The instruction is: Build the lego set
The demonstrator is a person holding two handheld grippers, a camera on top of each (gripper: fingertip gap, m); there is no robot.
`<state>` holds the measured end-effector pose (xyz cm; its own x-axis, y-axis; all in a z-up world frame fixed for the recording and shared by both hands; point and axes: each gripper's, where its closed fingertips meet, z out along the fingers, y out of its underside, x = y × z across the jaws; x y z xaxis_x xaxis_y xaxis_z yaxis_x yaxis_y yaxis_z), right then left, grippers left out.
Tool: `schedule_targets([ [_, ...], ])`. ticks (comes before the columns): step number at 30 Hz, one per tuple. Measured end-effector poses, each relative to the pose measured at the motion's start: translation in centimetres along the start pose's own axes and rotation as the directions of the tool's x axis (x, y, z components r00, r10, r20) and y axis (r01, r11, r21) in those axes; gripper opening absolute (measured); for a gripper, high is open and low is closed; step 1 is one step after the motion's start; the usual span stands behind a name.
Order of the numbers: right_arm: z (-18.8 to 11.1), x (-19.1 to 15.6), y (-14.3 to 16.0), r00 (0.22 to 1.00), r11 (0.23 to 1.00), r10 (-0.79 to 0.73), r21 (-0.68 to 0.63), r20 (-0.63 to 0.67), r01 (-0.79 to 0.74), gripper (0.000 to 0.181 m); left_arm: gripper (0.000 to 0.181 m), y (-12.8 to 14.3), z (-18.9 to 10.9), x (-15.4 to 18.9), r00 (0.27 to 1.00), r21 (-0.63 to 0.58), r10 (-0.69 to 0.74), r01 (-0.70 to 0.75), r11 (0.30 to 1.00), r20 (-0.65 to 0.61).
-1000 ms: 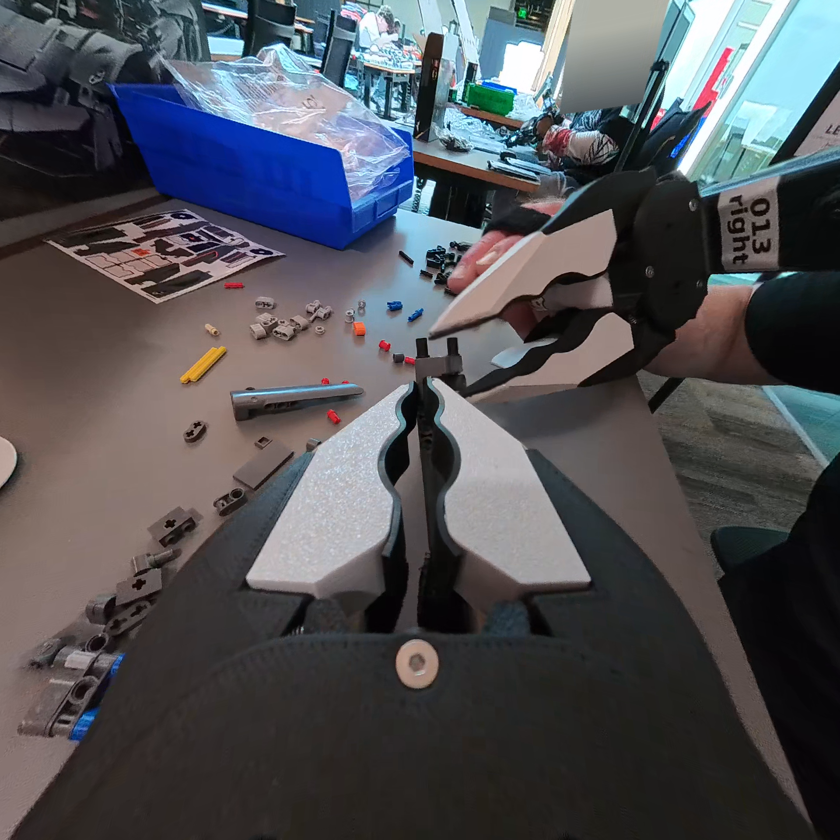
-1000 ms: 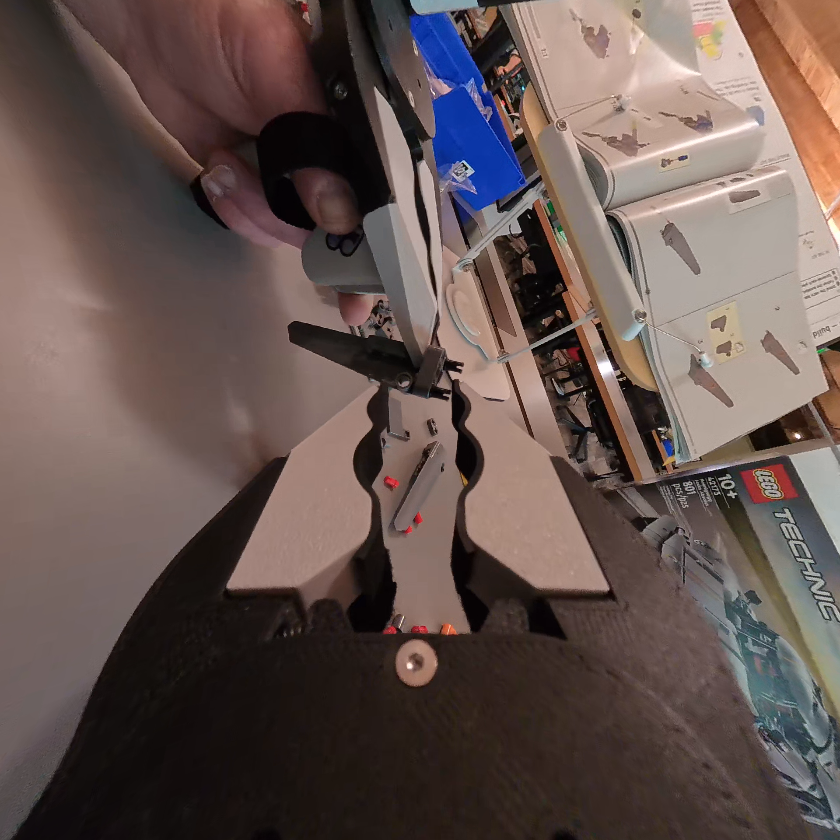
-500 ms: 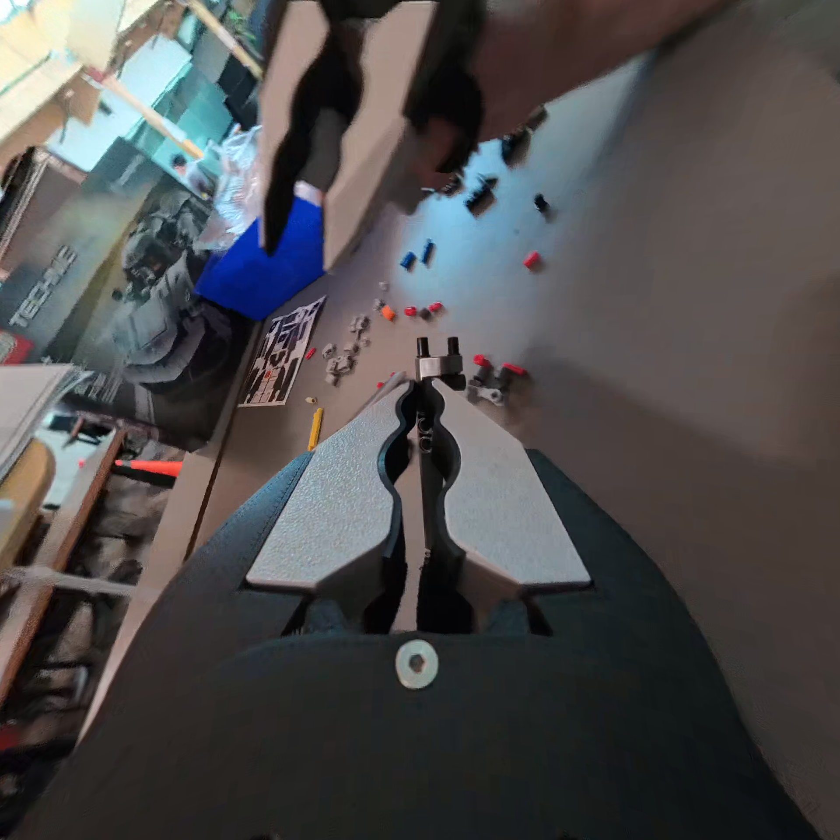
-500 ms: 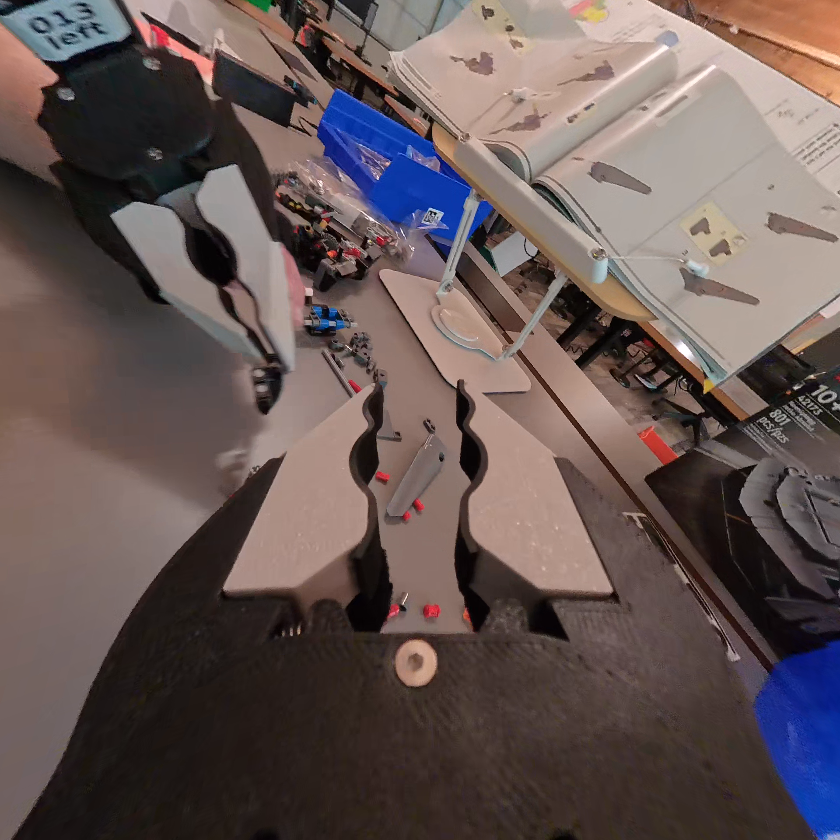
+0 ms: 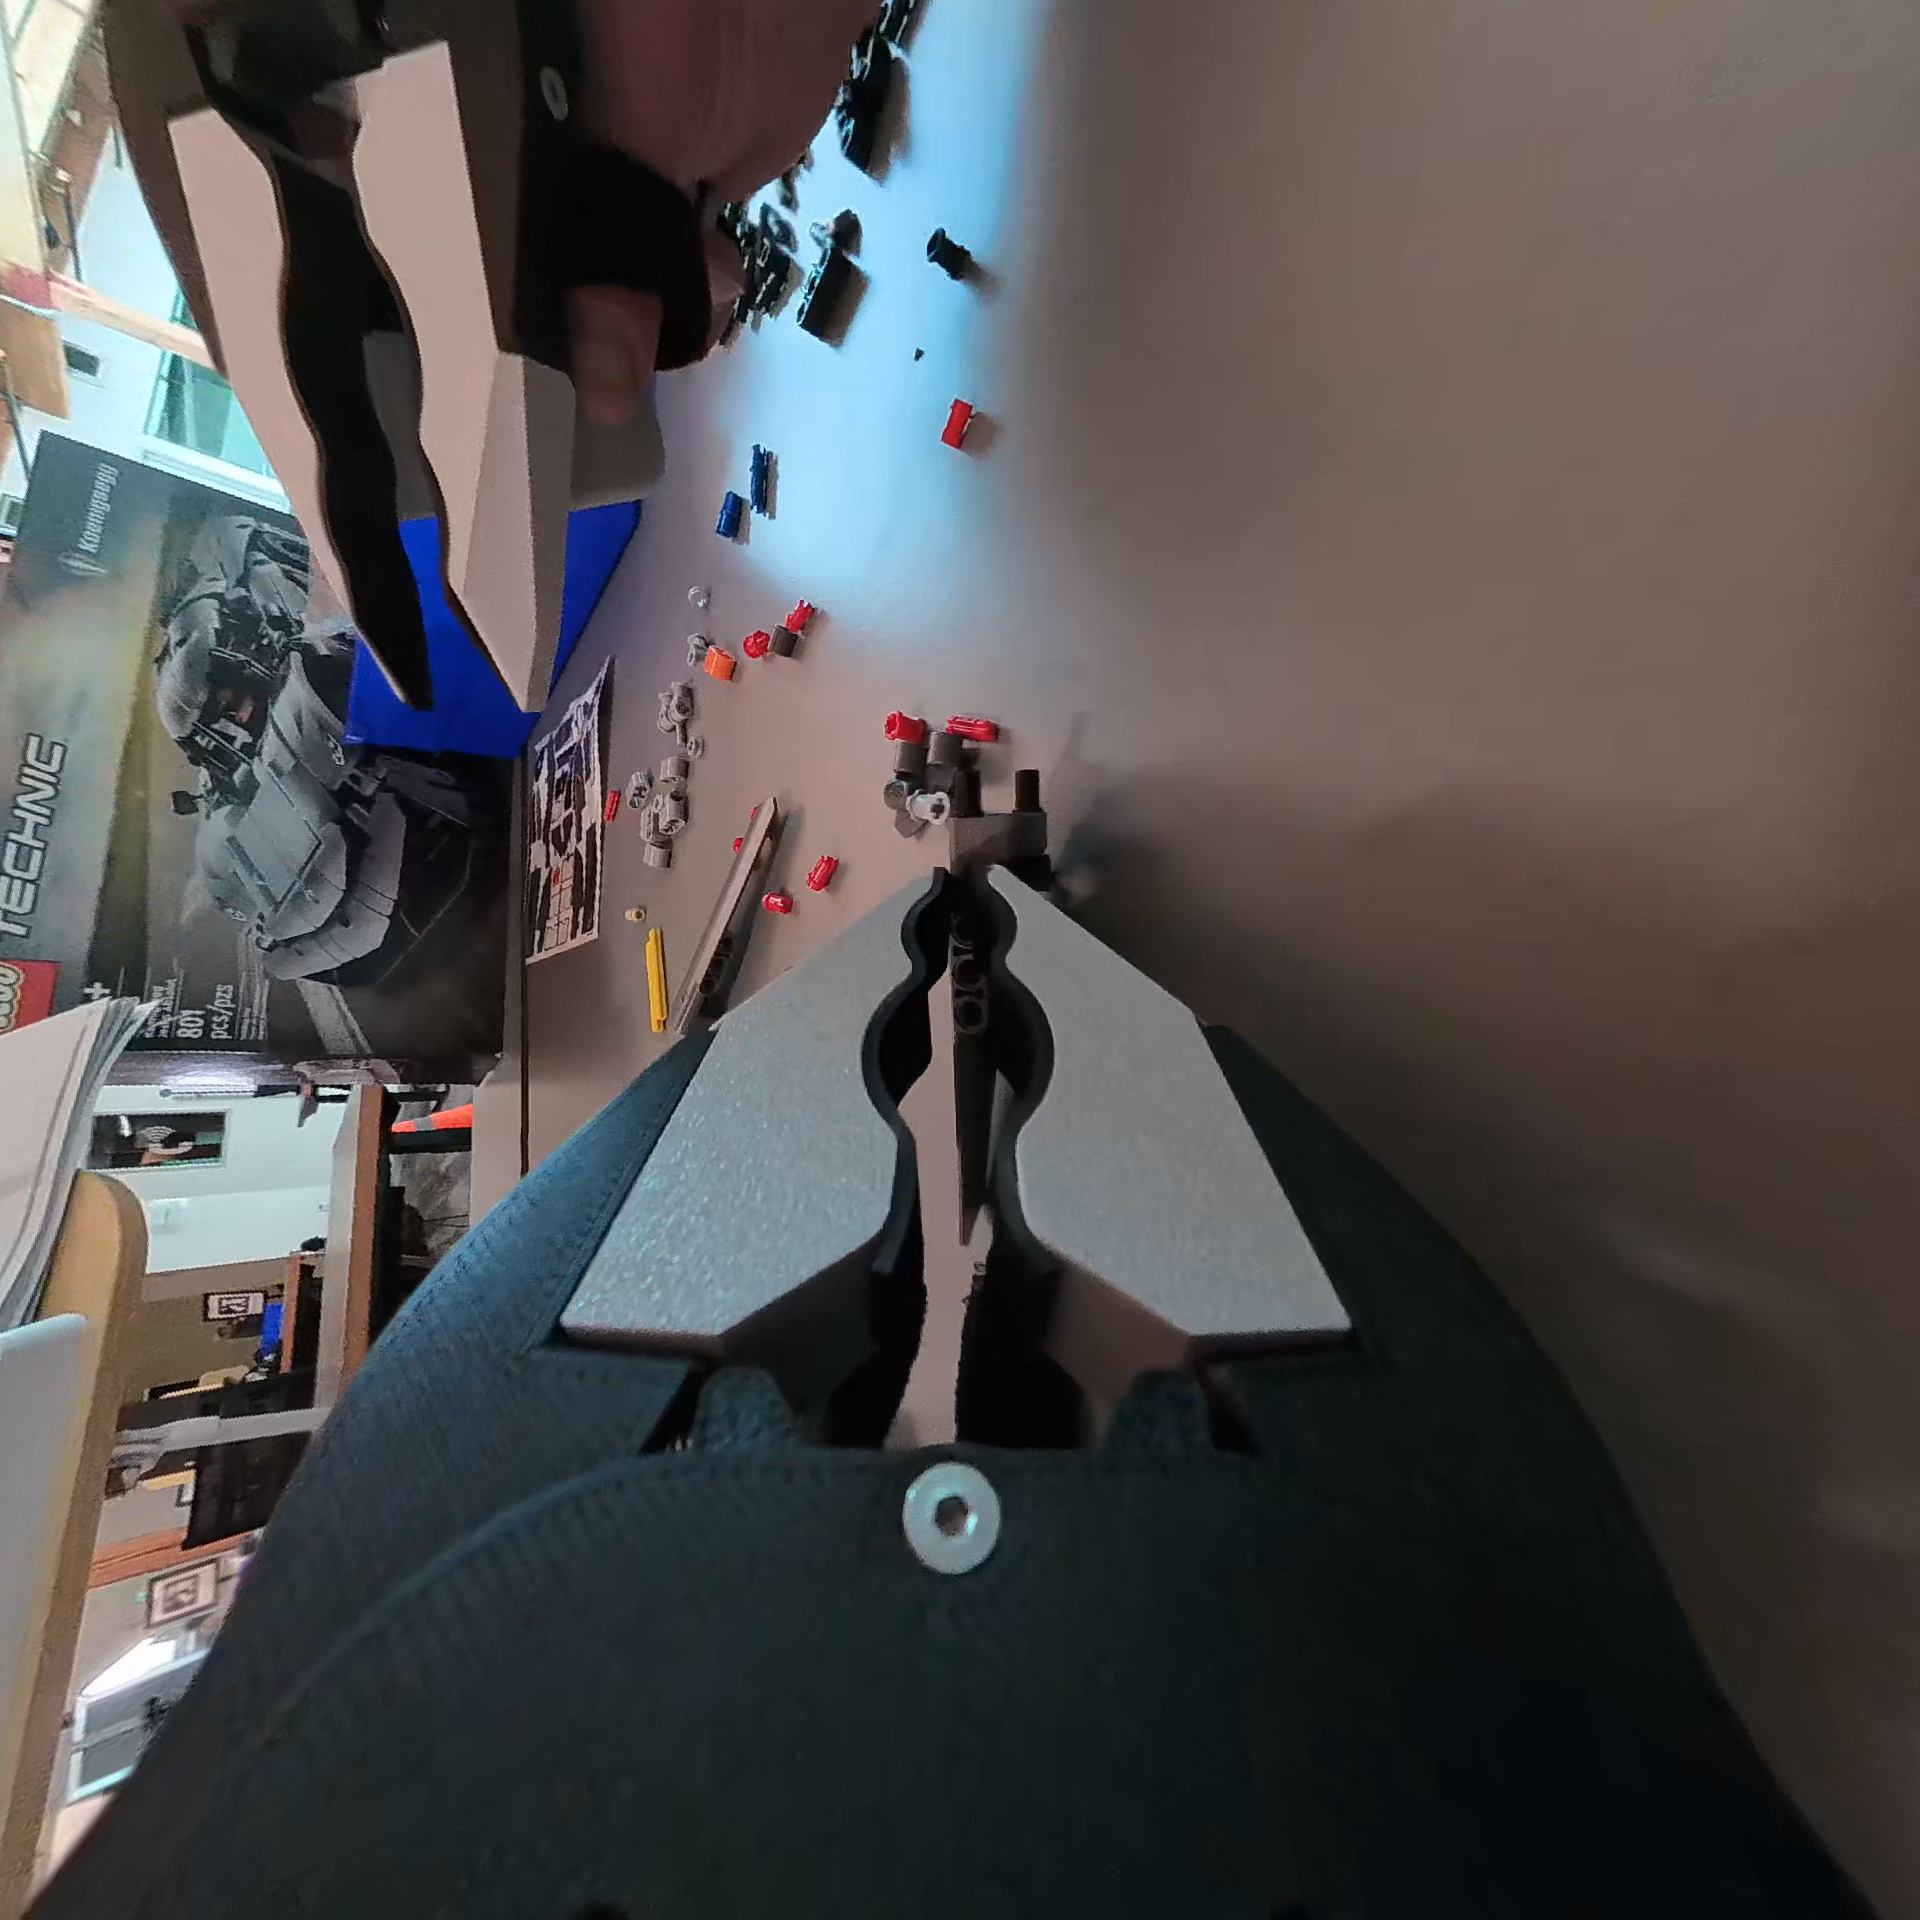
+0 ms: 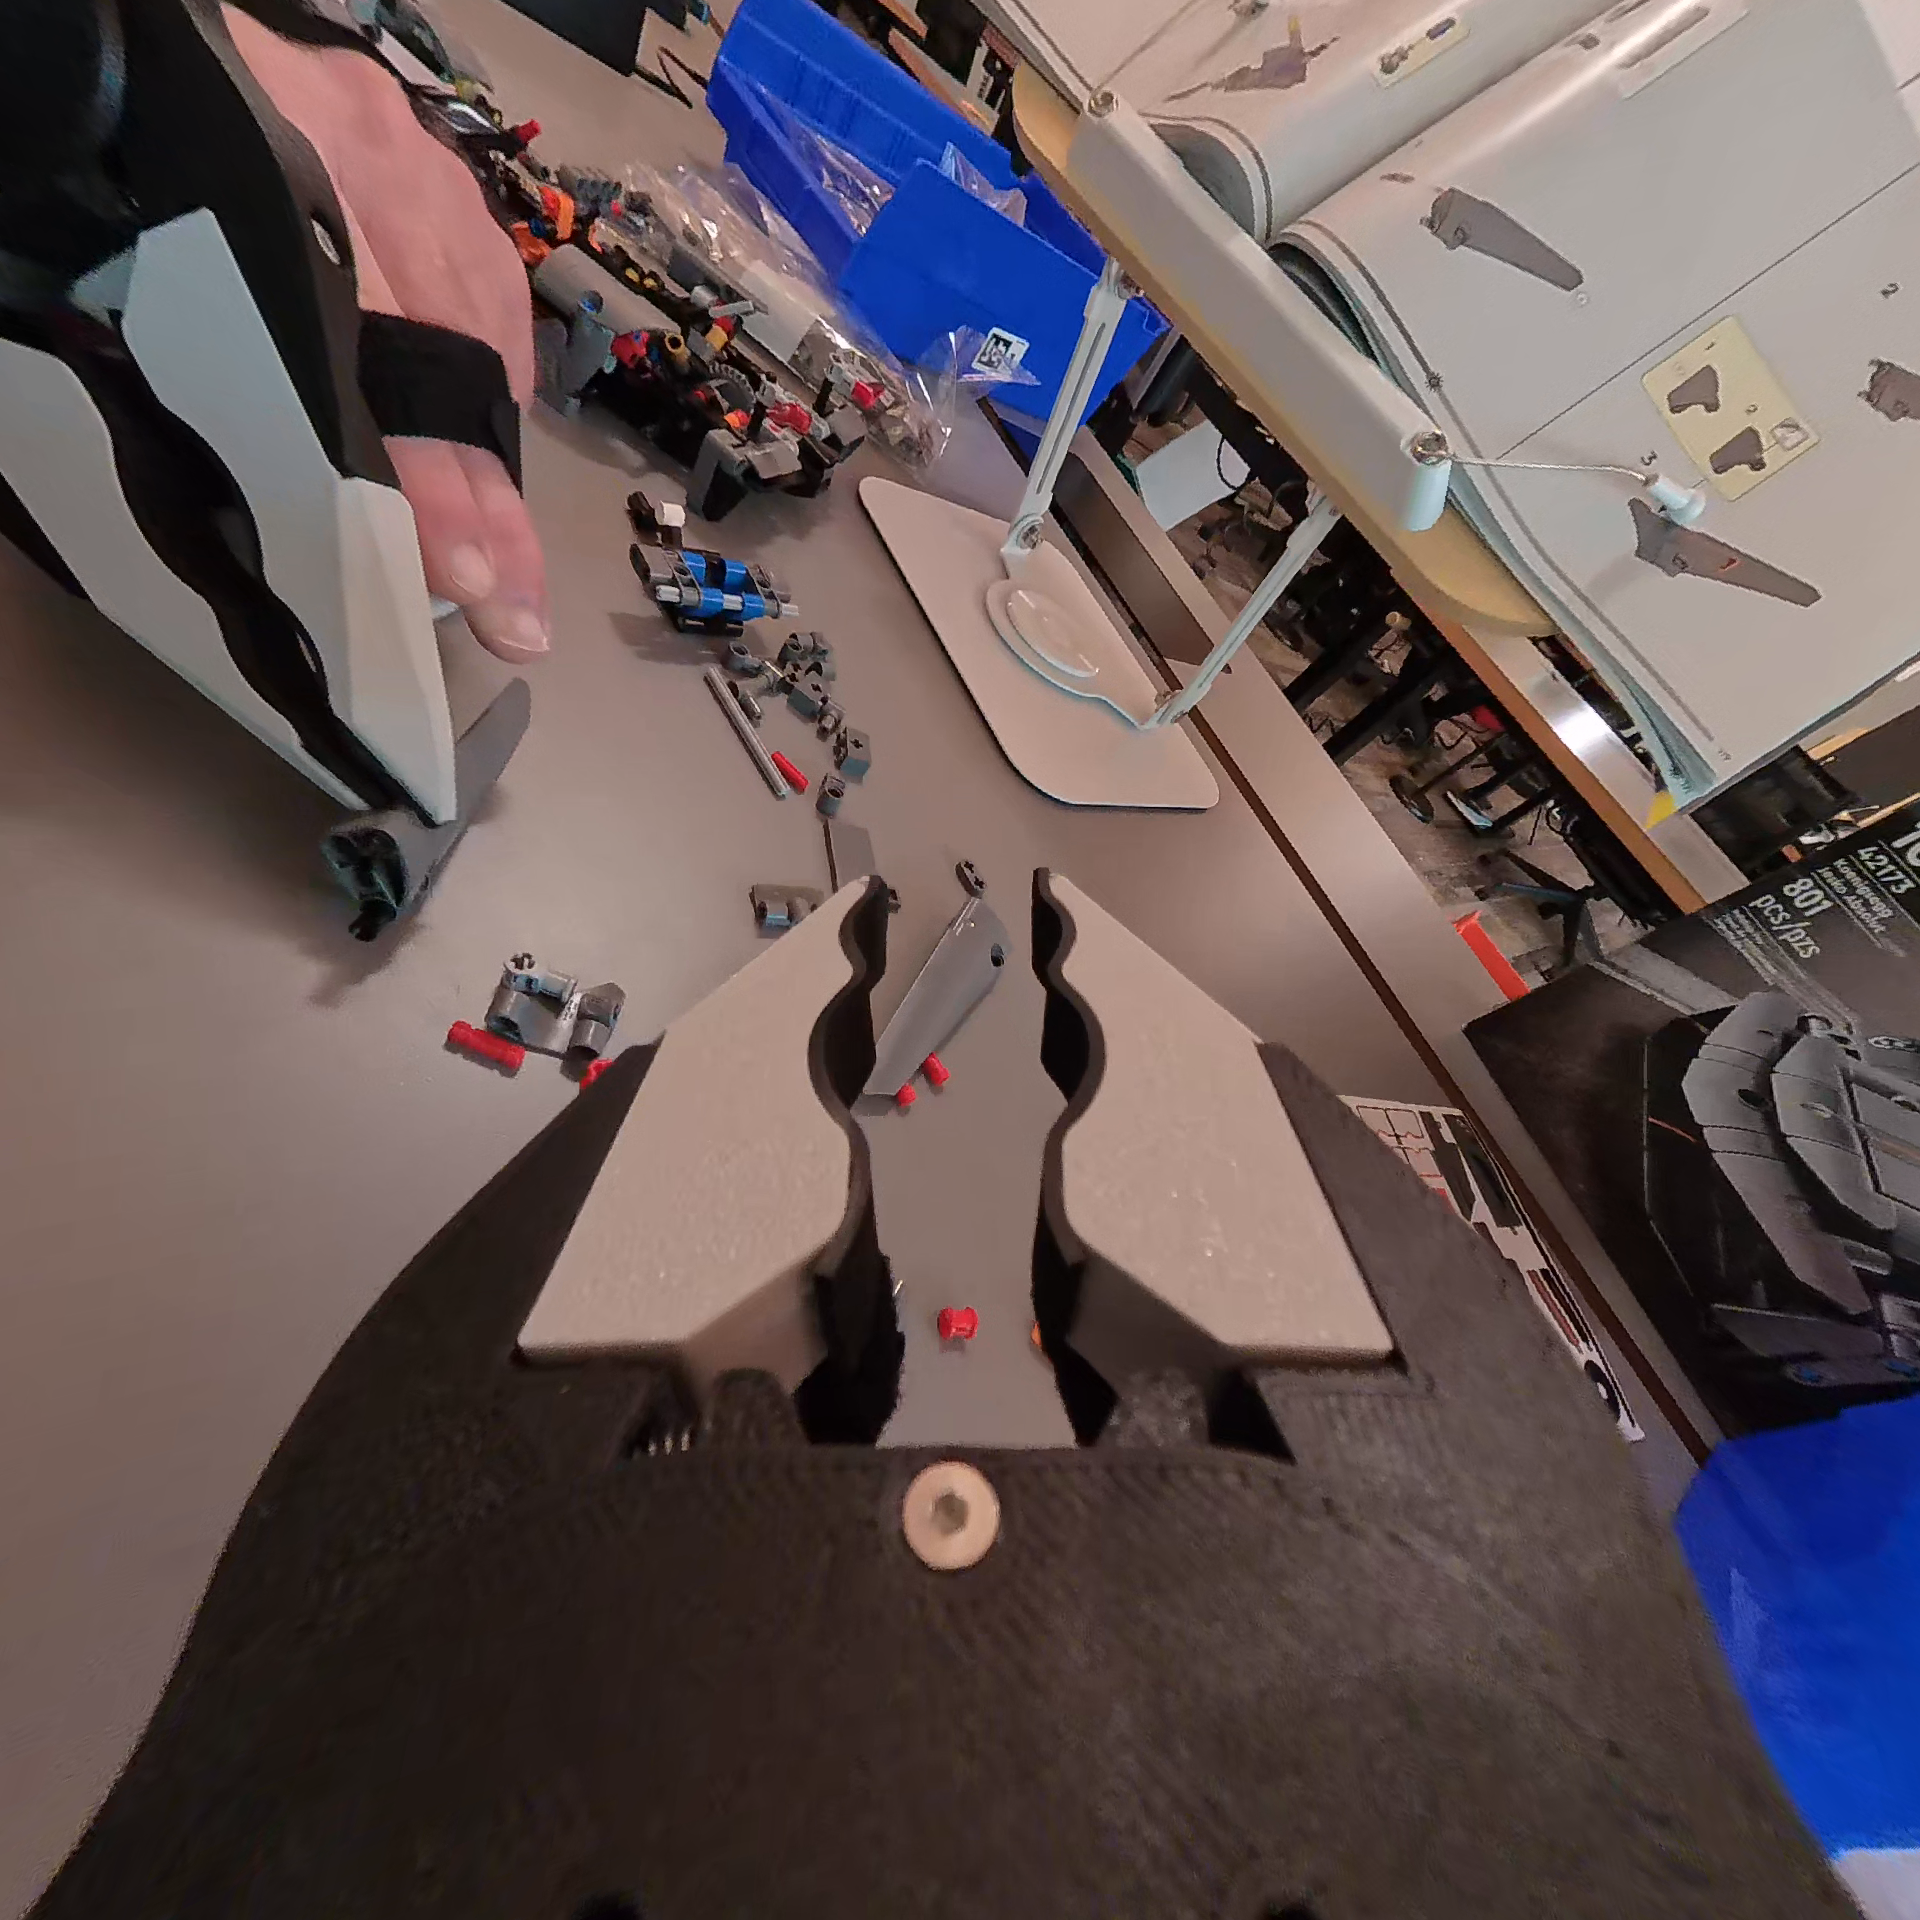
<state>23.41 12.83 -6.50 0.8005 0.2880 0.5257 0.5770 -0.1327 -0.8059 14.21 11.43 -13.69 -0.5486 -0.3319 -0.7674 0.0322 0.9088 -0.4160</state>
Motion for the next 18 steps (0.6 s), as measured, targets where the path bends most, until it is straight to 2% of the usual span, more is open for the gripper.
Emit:
schedule_targets([
  [3,0.1,-0.1,0.3,1.0,1.0,0.001,-0.007,0.006,-0.001,0.026,0.001,-0.1,-0.4,0.6,0.999,-0.02,0.014,-0.014,1.0,-0.029],
  [7,0.2,-0.3,0.3,1.0,1.0,-0.009,-0.01,0.012,0.009,0.026,0.012,0.4,-1.0,2.1,0.998,-0.036,0.0,-0.002,0.999,-0.067],
  [8,0.2,-0.3,0.3,1.0,1.0,-0.012,-0.01,0.012,0.012,0.026,0.014,0.3,-1.3,2.3,0.996,-0.028,-0.032,0.03,0.999,-0.087],
  [10,0.3,-0.4,0.4,1.0,1.0,-0.019,-0.015,0.009,0.019,0.026,0.031,-0.1,-1.9,1.9,0.994,-0.009,-0.072,0.071,0.997,-0.079],
  [14,0.1,0.0,0.3,1.0,1.0,-0.021,-0.015,-0.01,0.021,0.026,0.046,-0.3,-3.2,0.9,0.986,-0.019,-0.155,0.154,0.988,-0.067],
  [18,0.1,0.1,0.4,1.0,1.0,-0.017,-0.018,-0.018,0.017,0.026,0.062,-0.4,-4.0,0.6,0.926,-0.066,-0.368,0.363,0.929,-0.085],
])
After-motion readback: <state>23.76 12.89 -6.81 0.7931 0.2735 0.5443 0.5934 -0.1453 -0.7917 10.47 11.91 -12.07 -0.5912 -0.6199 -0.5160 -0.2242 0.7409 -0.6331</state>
